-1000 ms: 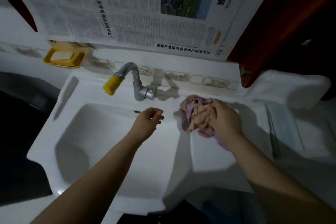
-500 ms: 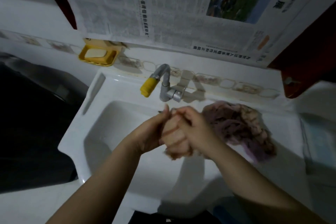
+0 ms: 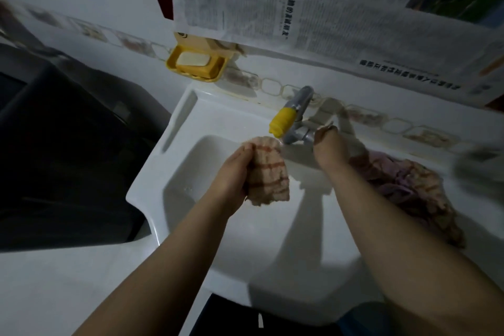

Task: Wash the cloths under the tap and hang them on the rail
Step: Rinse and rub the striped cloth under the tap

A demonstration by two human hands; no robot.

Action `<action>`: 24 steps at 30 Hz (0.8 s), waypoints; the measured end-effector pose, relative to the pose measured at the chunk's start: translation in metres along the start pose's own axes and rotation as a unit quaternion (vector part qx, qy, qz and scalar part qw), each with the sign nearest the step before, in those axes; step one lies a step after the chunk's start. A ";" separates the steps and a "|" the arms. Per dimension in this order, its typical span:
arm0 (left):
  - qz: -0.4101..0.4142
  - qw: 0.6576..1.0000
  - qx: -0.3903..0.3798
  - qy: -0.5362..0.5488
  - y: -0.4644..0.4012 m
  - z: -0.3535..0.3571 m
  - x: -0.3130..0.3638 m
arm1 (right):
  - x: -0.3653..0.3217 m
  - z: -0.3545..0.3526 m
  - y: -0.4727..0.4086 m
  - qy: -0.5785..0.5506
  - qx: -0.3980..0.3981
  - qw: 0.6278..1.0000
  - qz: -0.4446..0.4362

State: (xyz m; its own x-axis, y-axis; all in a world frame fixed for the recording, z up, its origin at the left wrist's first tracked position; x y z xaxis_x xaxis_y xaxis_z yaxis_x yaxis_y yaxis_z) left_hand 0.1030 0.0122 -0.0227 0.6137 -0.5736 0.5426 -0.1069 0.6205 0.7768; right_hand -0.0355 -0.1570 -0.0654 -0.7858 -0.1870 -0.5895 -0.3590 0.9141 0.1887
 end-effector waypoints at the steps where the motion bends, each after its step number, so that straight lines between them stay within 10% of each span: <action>1: -0.005 1.000 -0.009 0.003 0.000 0.001 -0.001 | 0.003 0.001 -0.002 -0.004 -0.003 1.000 -0.005; 24: -0.011 0.996 -0.071 0.048 -0.004 0.019 0.011 | 0.011 0.005 -0.007 -0.196 0.030 0.976 0.088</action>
State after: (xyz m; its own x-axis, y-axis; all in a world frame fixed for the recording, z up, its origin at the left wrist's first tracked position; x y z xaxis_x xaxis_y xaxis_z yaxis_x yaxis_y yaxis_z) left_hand 0.0954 -0.0063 -0.0136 0.6879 -0.5383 0.4870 0.0151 0.6813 0.7318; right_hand -0.0392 -0.1634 -0.0775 -0.5751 0.1168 -0.8097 -0.1954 0.9415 0.2746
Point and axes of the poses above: each hand's wrist, its own y-axis away from the middle knuckle, its own z-axis out of the palm, x = y × z, the point moved 3 cm from there along -y, towards the middle knuckle, and after that the axes turned 15 degrees about -z, right-handed, at the moved point
